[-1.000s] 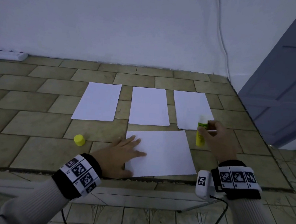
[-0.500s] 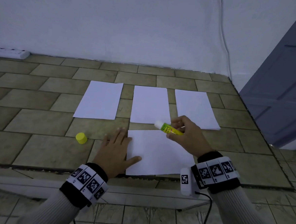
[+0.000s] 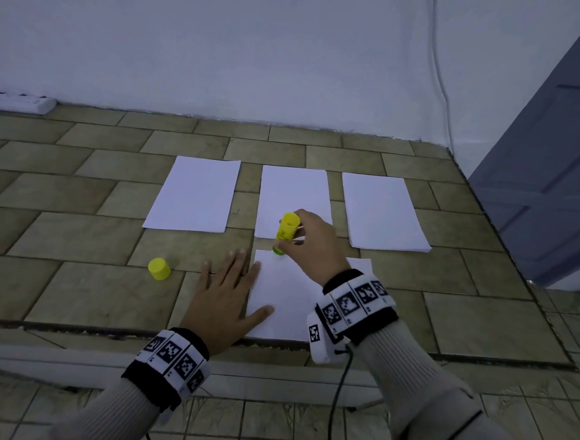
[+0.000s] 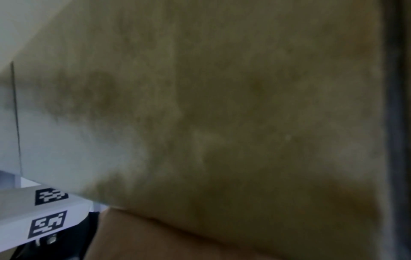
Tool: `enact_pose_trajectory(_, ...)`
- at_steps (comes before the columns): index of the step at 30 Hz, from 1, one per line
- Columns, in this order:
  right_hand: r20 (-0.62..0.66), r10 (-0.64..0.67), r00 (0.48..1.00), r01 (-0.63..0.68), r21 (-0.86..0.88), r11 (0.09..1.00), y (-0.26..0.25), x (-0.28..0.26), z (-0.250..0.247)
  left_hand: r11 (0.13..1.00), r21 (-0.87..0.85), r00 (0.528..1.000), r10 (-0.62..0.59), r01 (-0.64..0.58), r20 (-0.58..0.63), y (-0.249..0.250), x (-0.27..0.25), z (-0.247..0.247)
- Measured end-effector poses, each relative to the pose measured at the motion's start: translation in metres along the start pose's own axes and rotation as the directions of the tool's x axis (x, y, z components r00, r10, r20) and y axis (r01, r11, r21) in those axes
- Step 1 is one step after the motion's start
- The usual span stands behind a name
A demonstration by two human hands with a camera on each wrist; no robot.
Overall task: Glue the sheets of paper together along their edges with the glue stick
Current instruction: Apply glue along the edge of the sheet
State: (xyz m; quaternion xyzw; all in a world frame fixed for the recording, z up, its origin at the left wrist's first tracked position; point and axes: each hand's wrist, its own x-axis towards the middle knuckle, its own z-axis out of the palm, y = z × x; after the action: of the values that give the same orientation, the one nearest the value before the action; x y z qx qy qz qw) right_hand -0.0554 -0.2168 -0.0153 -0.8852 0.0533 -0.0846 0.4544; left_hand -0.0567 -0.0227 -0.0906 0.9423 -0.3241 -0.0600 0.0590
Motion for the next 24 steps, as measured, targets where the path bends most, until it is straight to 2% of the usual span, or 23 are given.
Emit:
enact_pose_trajectory(3, 0.034, -0.048, 0.998, 0.051, -0.082, 0.995, -0.002, 0.008, 0.013, 1.0, 0.014, 1.0, -0.007, 0.007, 0.006, 0.0, 0.0, 0.0)
enact_pose_trajectory(14, 0.131, -0.053, 0.99, 0.086, -0.265, 0.96, -0.012, 0.02, 0.026, 1.0, -0.022, 0.999, 0.001, -0.002, -0.036, -0.001, 0.001, 0.002)
enact_pose_trajectory(20, 0.094, 0.007, 0.996, 0.024, -0.32, 0.947, 0.0, 0.013, 0.003, 1.0, 0.003, 1.0, -0.01, 0.01, -0.029, -0.001, 0.0, 0.003)
enact_pose_trajectory(24, 0.021, 0.042, 0.999, -0.035, -0.262, 0.965, 0.021, 0.001, -0.026, 0.999, 0.03, 1.0, -0.02, 0.02, -0.011, -0.001, 0.001, 0.003)
